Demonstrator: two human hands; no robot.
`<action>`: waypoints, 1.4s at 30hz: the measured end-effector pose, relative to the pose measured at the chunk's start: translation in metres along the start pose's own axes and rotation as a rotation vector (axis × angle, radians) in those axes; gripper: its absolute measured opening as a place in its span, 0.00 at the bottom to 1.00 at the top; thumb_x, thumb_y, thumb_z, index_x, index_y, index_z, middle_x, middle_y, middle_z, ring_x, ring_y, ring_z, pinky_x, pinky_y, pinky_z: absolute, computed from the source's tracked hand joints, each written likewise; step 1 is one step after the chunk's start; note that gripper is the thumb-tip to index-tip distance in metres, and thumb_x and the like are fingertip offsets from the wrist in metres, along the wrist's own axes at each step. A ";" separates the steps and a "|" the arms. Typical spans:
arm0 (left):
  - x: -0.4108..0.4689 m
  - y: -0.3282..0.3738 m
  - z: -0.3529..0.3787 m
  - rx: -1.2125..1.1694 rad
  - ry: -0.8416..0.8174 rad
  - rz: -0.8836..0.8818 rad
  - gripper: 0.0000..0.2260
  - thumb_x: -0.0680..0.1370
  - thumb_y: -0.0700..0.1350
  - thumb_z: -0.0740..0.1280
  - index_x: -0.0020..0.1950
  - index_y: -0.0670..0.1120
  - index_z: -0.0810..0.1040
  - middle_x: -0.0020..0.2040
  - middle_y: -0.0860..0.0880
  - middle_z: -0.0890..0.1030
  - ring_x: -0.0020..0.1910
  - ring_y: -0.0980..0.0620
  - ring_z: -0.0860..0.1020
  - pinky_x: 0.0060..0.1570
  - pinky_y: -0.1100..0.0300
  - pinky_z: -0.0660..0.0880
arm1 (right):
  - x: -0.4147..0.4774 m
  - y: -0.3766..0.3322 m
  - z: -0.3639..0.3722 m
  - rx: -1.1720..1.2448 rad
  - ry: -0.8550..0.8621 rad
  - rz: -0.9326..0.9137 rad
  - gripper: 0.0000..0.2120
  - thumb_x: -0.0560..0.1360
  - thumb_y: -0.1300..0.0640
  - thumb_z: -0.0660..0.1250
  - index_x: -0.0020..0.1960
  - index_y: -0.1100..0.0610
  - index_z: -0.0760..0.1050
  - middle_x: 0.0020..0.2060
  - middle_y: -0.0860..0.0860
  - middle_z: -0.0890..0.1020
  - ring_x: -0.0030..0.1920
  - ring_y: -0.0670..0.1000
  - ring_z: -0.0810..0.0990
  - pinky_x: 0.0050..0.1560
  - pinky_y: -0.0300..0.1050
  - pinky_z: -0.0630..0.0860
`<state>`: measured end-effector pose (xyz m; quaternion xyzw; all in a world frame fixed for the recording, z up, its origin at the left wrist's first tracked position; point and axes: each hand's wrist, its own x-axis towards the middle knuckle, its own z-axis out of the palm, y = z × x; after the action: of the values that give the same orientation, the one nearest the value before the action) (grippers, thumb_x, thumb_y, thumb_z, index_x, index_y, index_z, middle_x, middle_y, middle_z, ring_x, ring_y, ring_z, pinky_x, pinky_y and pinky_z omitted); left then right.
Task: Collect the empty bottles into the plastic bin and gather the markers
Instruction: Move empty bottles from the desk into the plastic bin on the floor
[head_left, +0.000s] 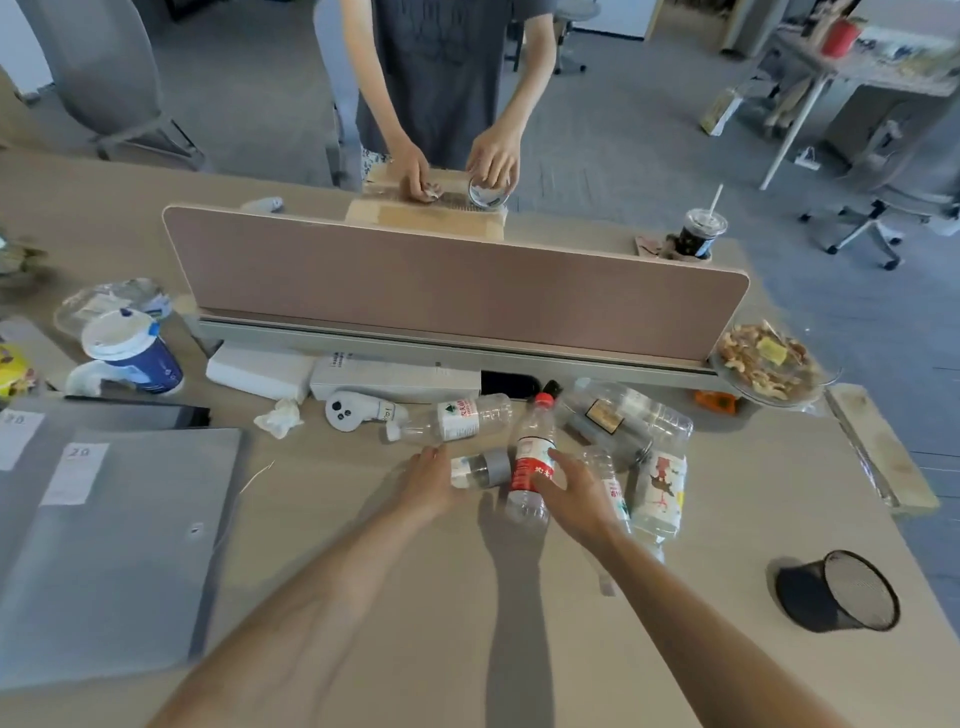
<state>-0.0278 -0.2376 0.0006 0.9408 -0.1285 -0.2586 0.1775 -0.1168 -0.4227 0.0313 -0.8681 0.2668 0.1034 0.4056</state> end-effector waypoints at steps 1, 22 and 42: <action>0.009 0.003 0.005 0.048 0.008 0.003 0.28 0.76 0.51 0.68 0.72 0.44 0.65 0.68 0.43 0.71 0.66 0.42 0.71 0.61 0.49 0.71 | 0.002 0.006 -0.002 -0.005 -0.005 -0.006 0.27 0.79 0.48 0.63 0.76 0.53 0.63 0.72 0.52 0.68 0.70 0.54 0.69 0.60 0.43 0.68; -0.059 -0.026 -0.038 -0.684 0.239 -0.327 0.23 0.69 0.60 0.70 0.58 0.50 0.73 0.53 0.51 0.79 0.49 0.51 0.78 0.41 0.57 0.71 | 0.027 -0.018 0.015 -0.061 -0.195 -0.122 0.24 0.78 0.48 0.62 0.73 0.51 0.66 0.61 0.56 0.77 0.58 0.57 0.76 0.54 0.47 0.75; -0.066 -0.115 -0.066 -1.024 0.352 -0.399 0.16 0.73 0.54 0.71 0.55 0.46 0.76 0.42 0.50 0.78 0.37 0.50 0.76 0.37 0.59 0.74 | 0.160 -0.087 0.083 -1.072 -0.179 -0.620 0.49 0.66 0.31 0.68 0.78 0.52 0.53 0.74 0.54 0.59 0.73 0.58 0.61 0.72 0.56 0.61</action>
<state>-0.0302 -0.0942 0.0360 0.7698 0.2244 -0.1559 0.5769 0.0677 -0.3747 -0.0296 -0.9759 -0.1214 0.1730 -0.0544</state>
